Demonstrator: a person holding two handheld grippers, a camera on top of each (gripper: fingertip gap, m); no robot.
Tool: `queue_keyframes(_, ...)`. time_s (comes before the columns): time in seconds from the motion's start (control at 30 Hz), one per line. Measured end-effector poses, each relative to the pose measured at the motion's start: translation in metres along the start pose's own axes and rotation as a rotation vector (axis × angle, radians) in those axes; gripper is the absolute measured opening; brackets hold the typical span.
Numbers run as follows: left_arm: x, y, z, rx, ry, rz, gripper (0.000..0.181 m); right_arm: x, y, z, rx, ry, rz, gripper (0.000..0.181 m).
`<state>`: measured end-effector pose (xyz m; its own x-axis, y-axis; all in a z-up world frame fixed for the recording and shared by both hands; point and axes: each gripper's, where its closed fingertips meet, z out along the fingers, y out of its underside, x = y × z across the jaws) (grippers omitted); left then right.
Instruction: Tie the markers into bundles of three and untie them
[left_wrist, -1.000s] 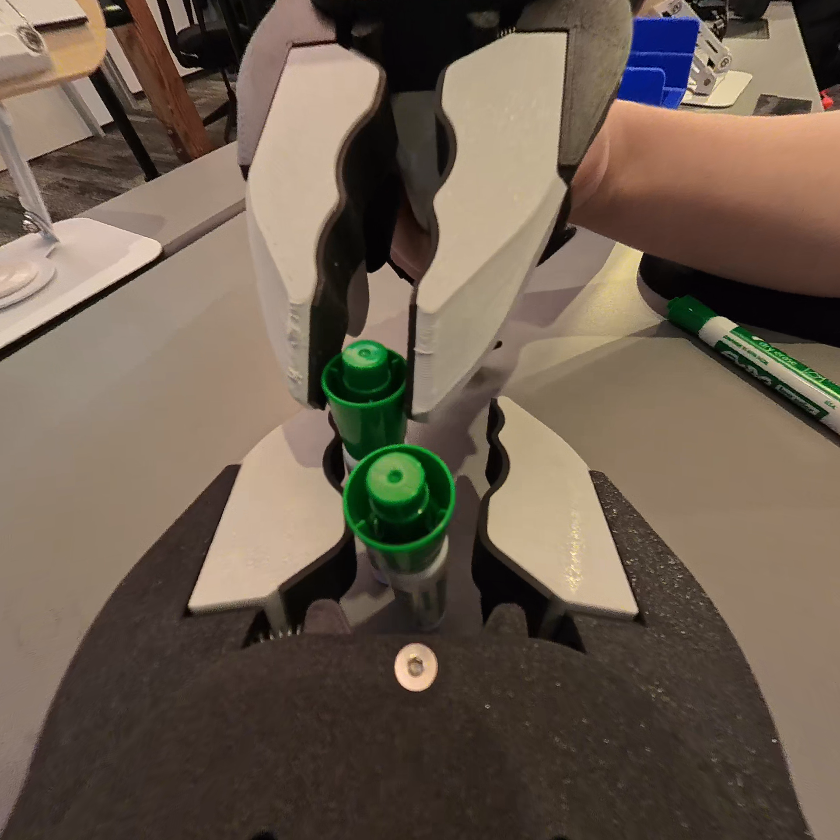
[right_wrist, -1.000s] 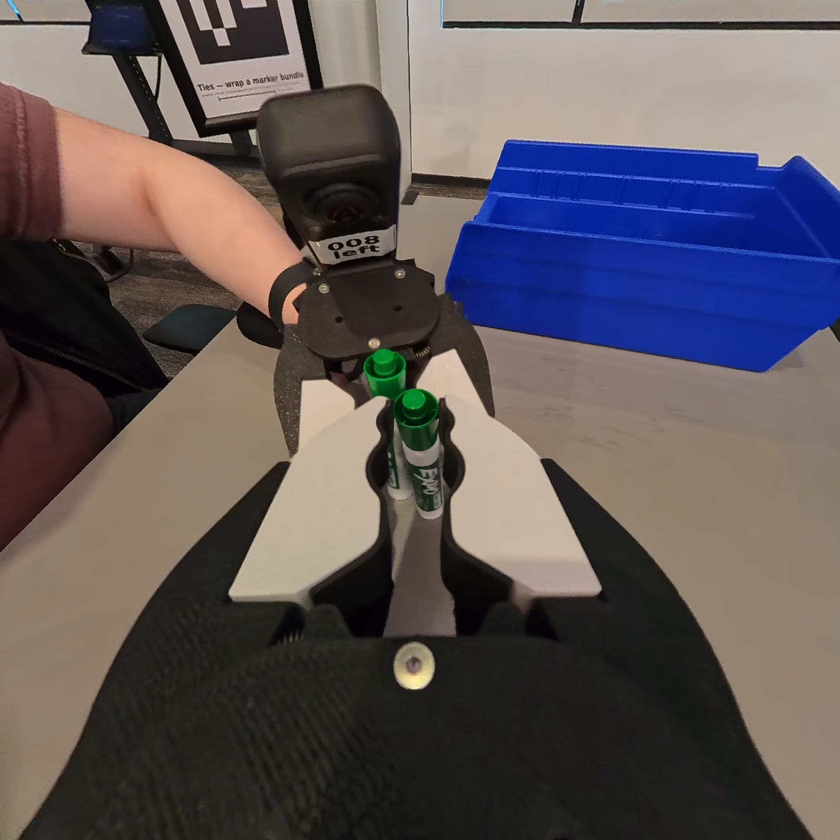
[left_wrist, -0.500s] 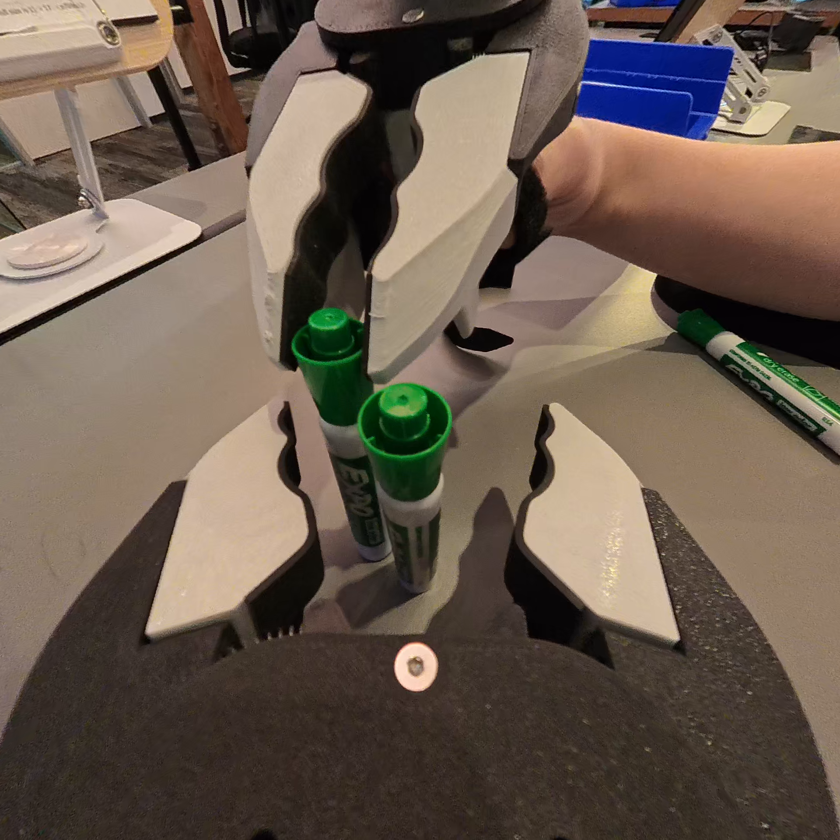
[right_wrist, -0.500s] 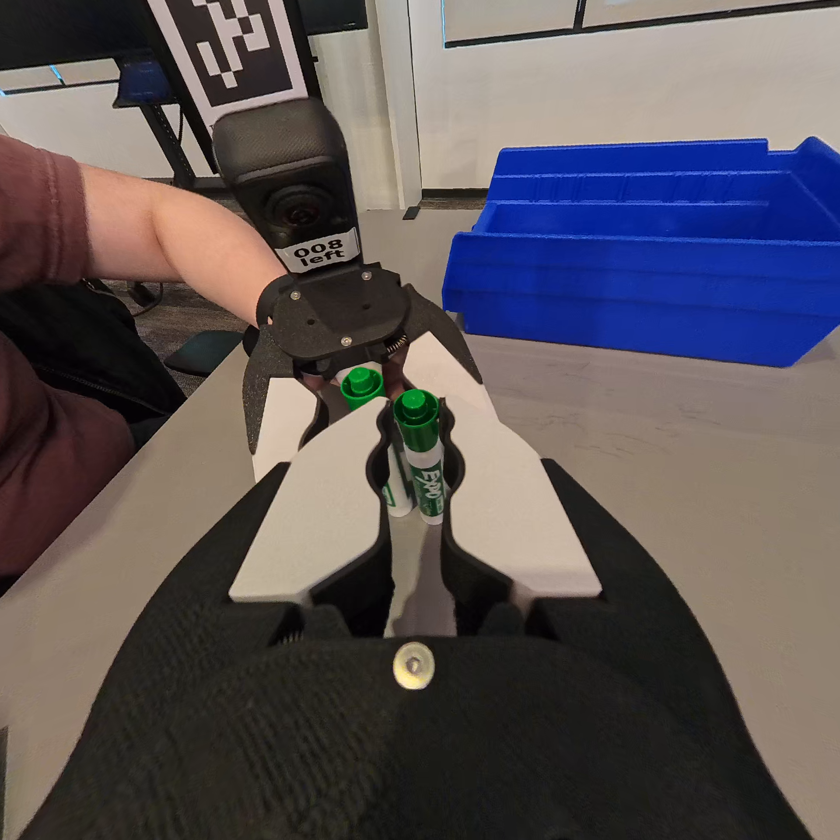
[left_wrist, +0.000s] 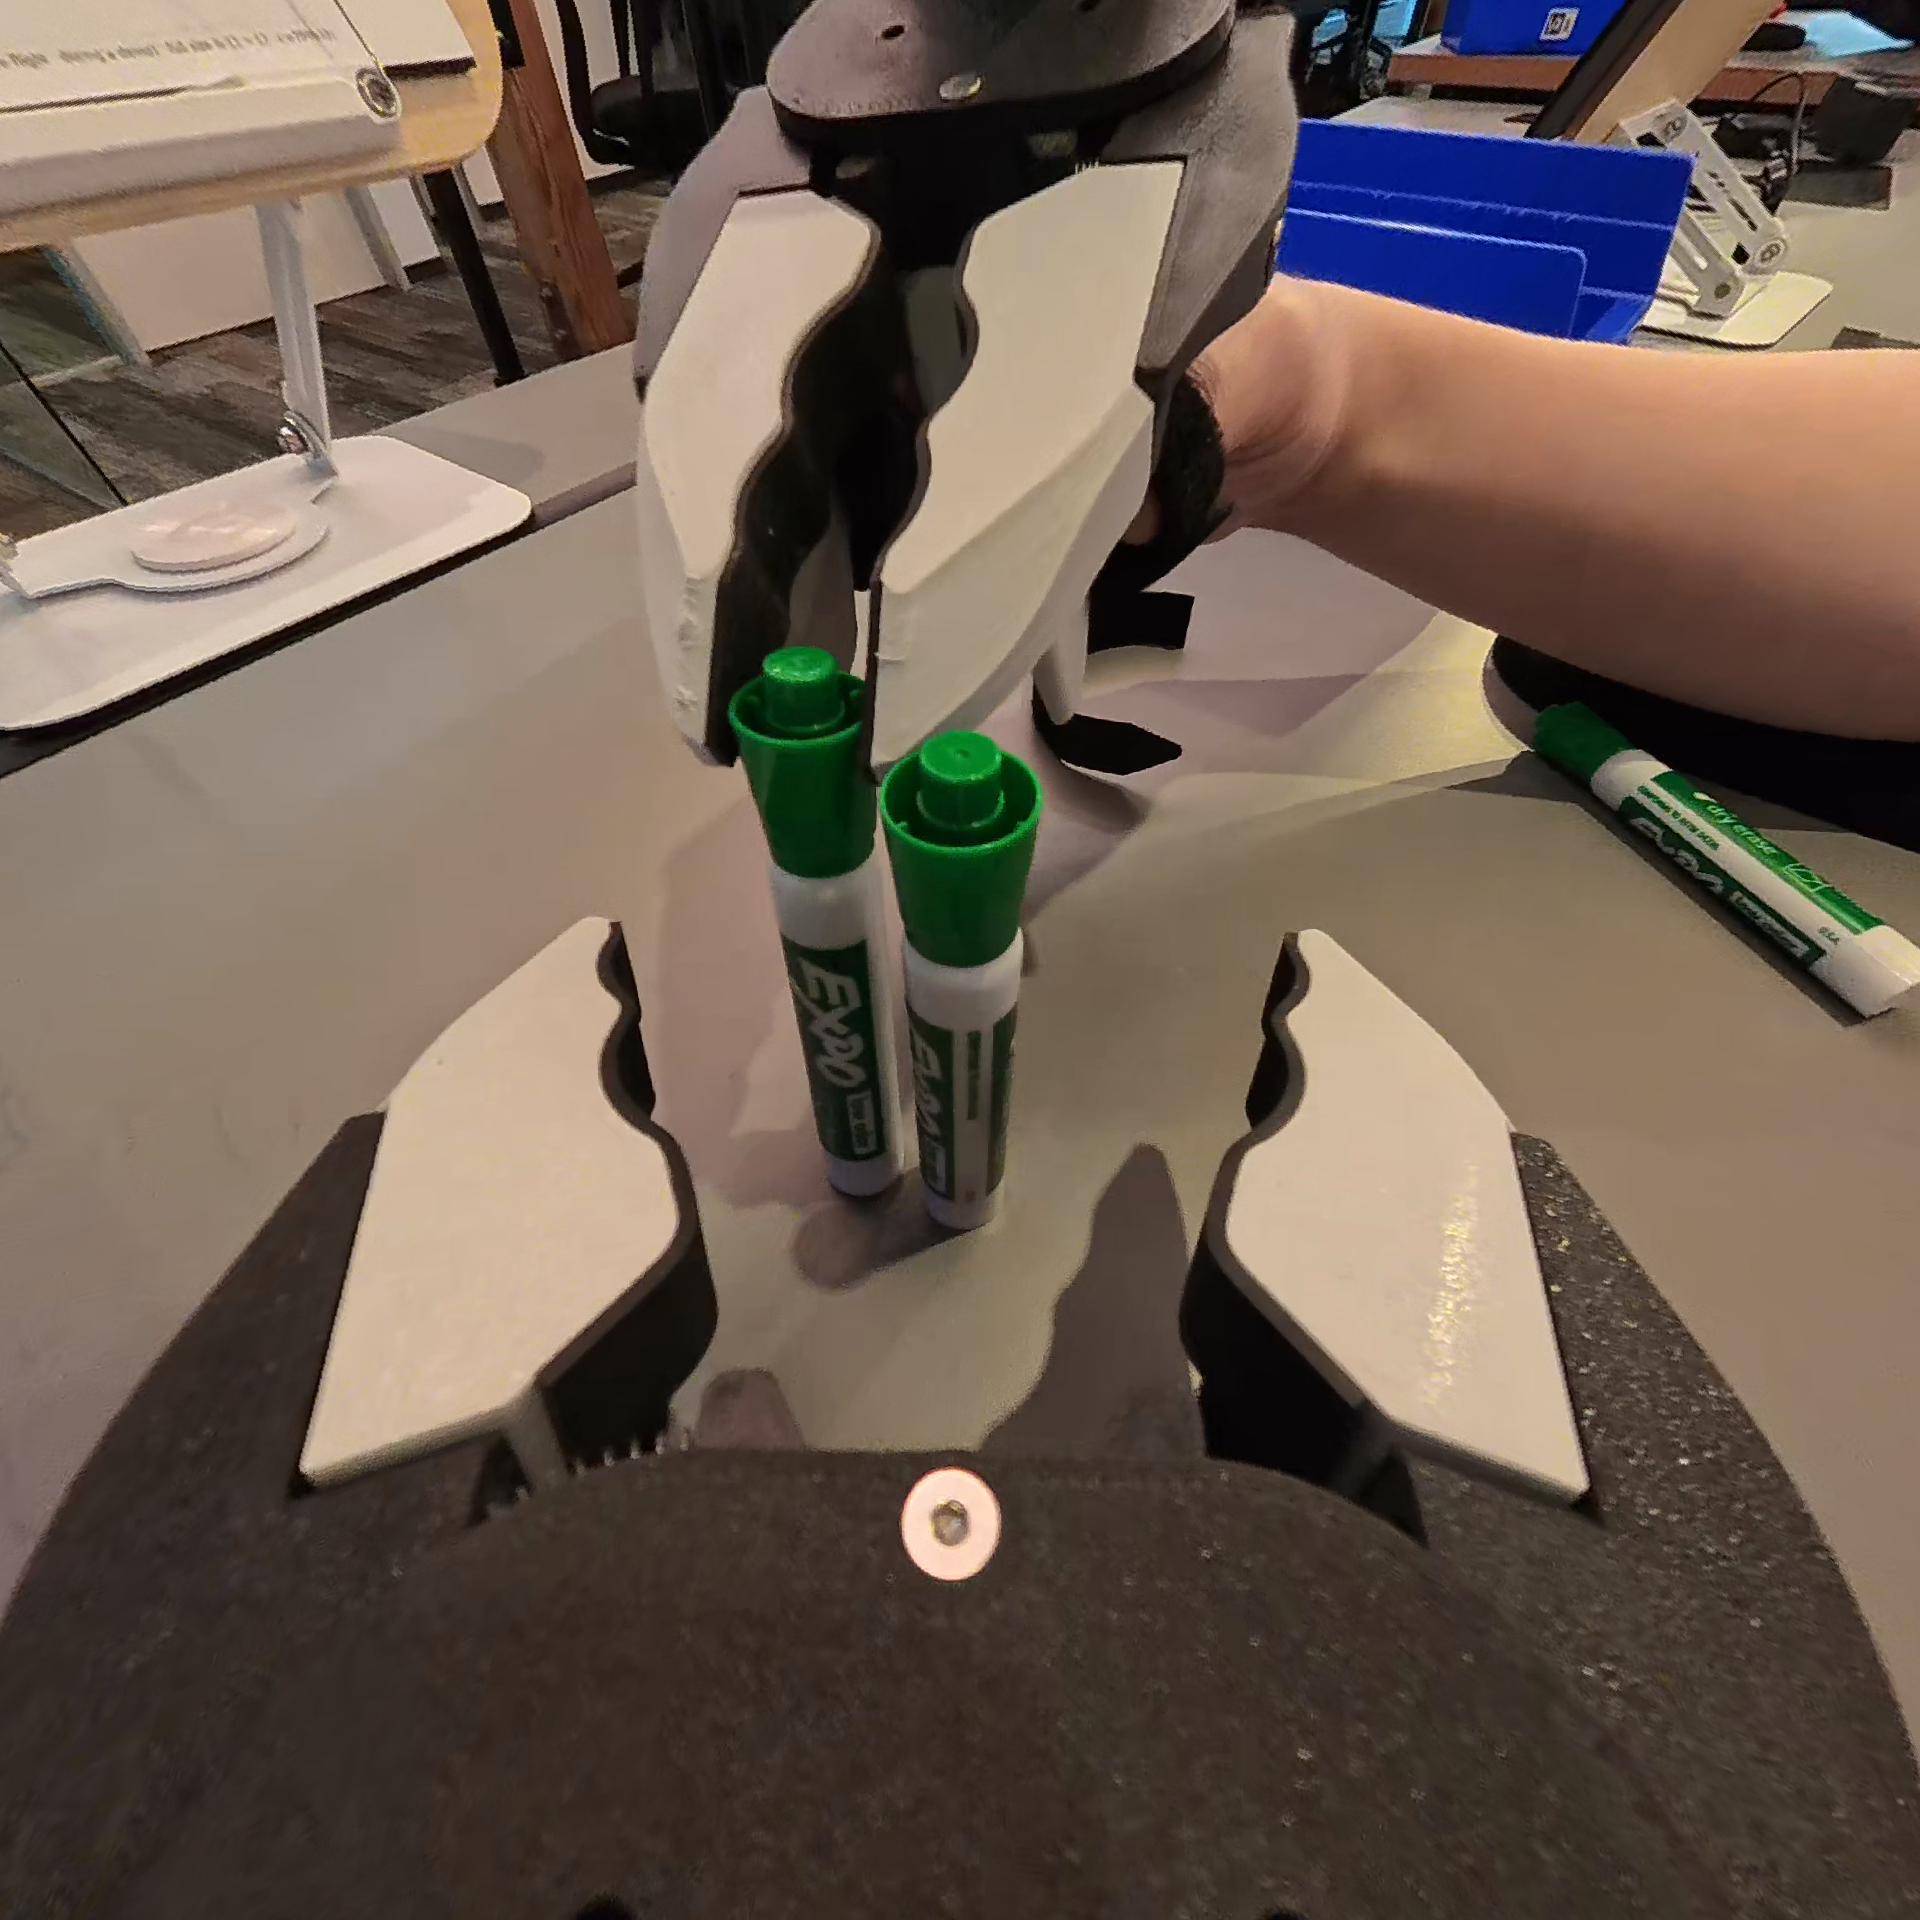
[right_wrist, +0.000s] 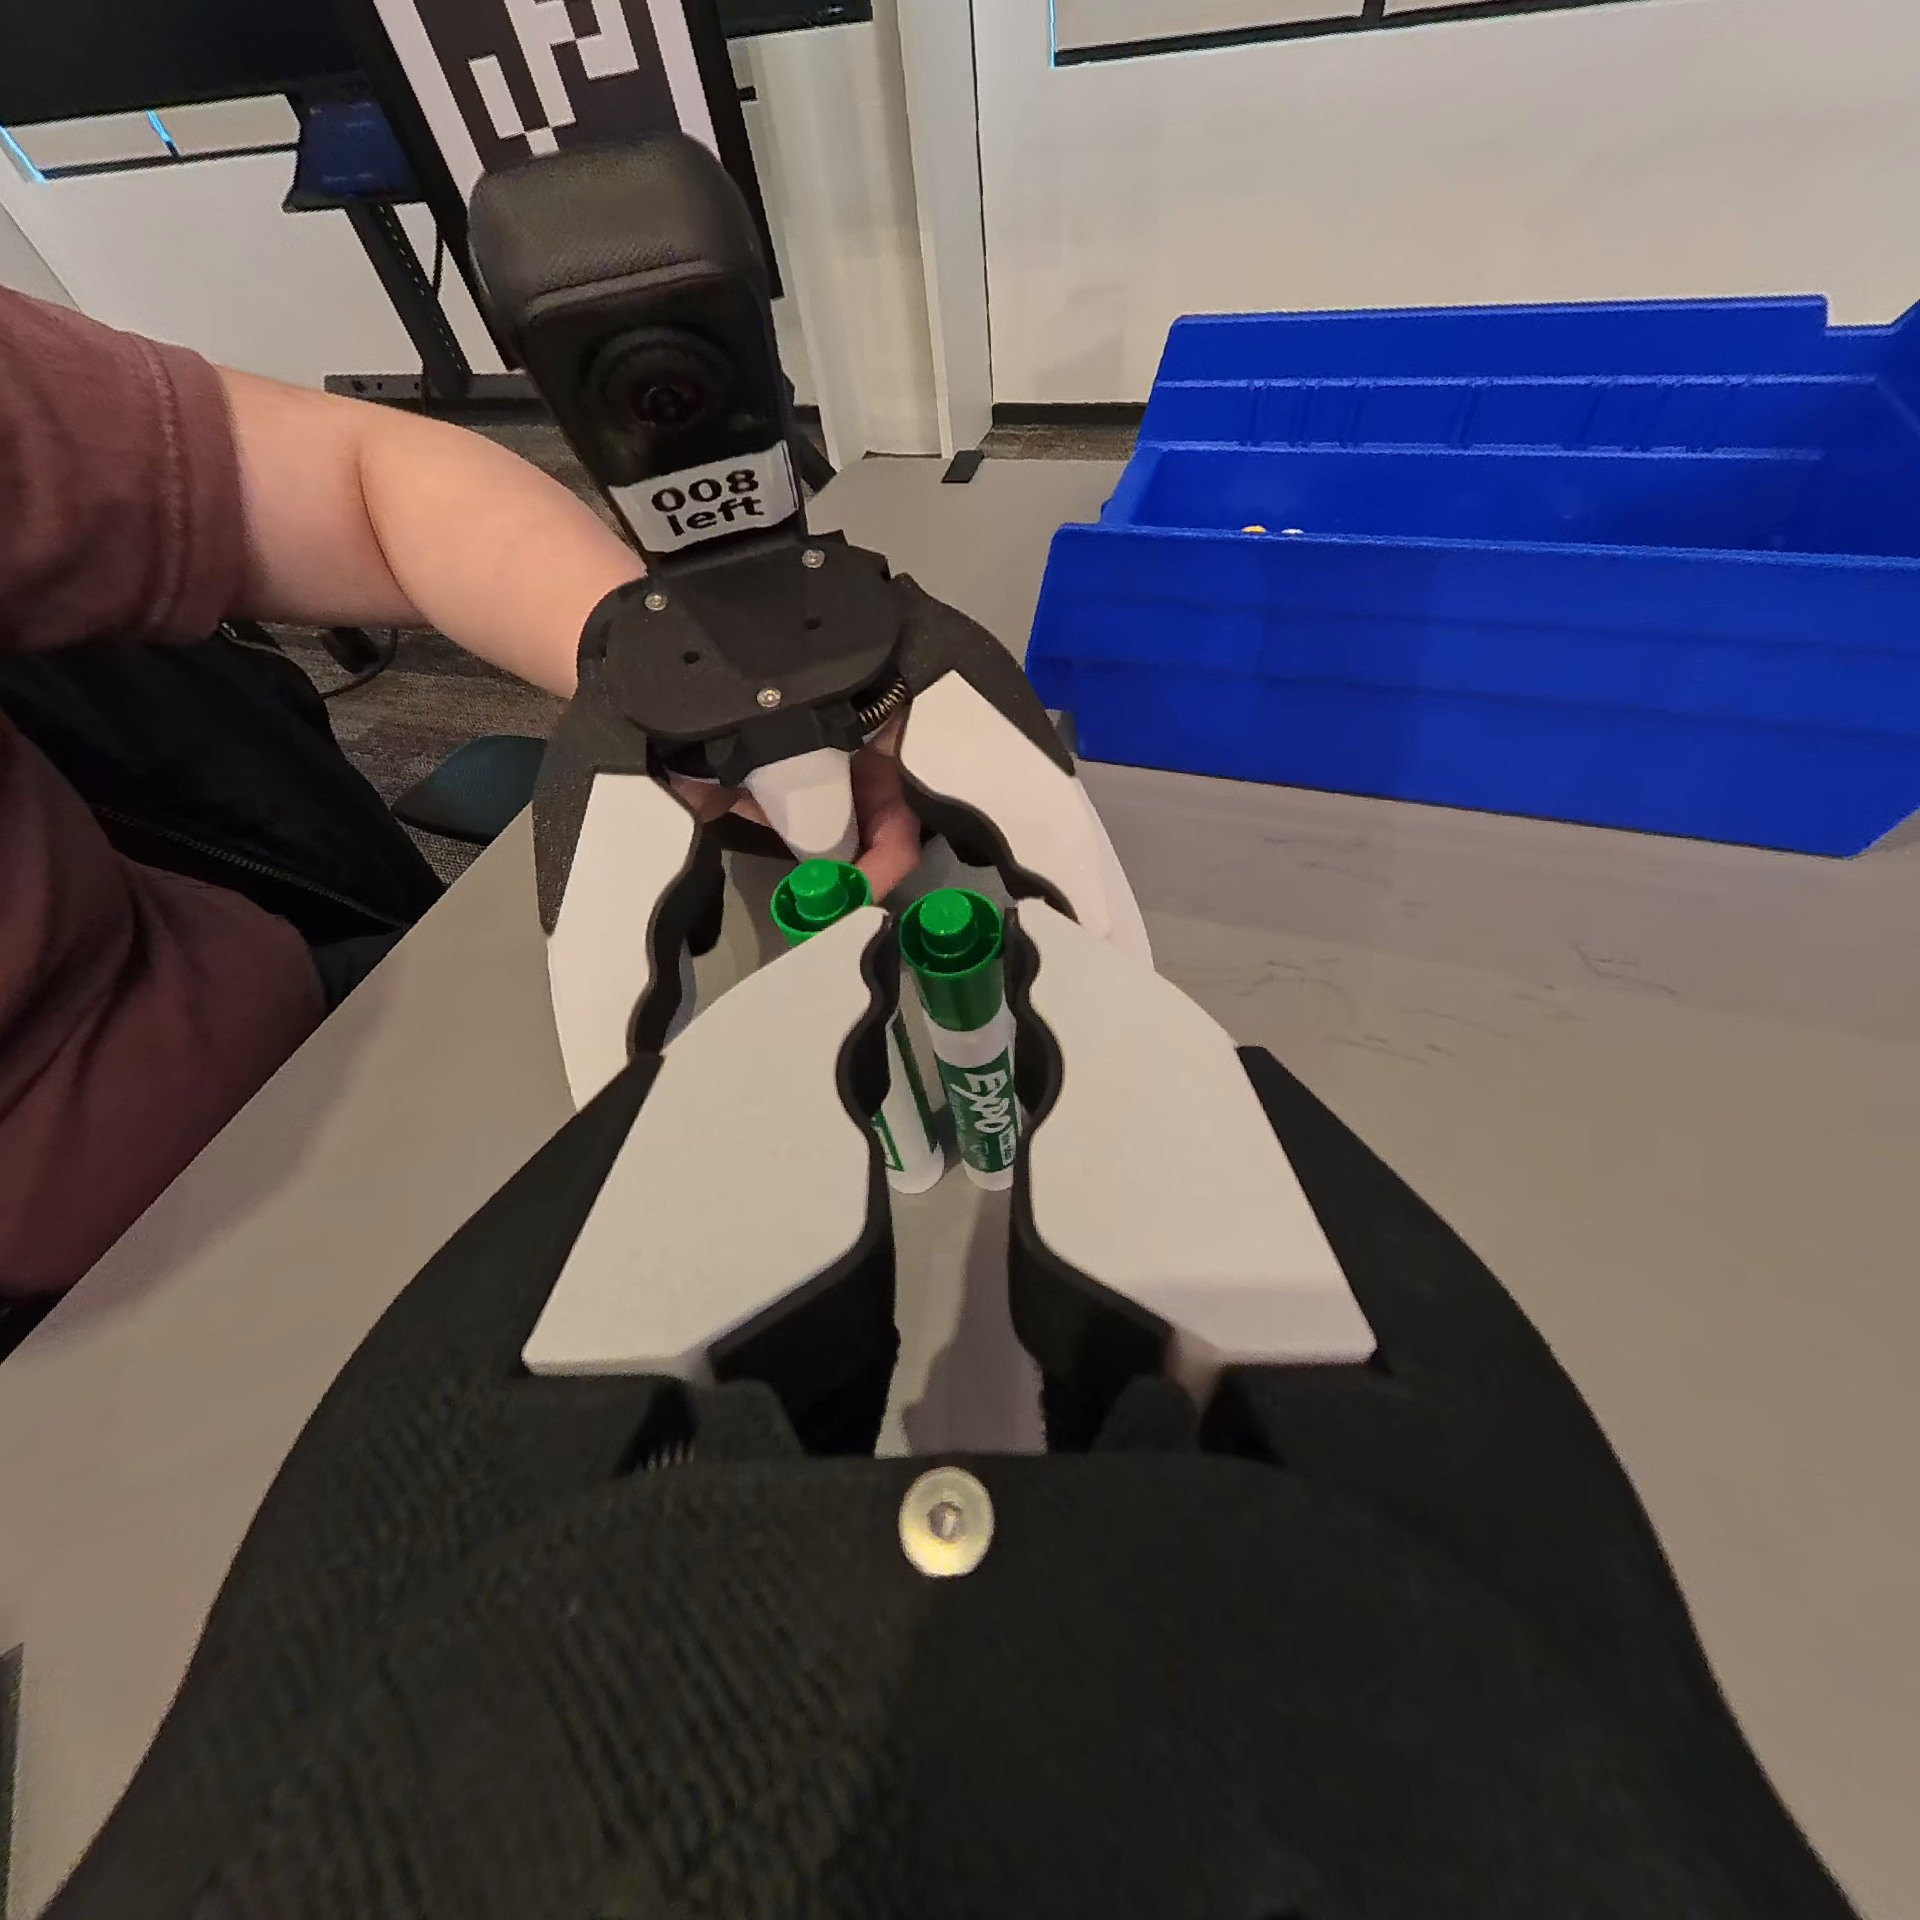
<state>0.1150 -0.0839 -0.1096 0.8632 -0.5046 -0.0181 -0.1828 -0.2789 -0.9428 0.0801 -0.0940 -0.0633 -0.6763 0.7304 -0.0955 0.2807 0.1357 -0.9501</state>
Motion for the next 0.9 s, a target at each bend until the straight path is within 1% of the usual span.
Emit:
queue_keyframes(0.37, 0.0011, 0.0054, -0.0040, -0.019, 0.014, -0.008, 0.112, 0.0006, -0.0007, 0.0012, 0.009, 0.005, 0.000, 0.021)
queue_keyframes(0.9, 0.0015, 0.0019, -0.0054, 0.002, 0.024, -0.036, 0.109, 0.0014, -0.0001, 0.0000, 0.001, 0.019, -0.010, 0.024)
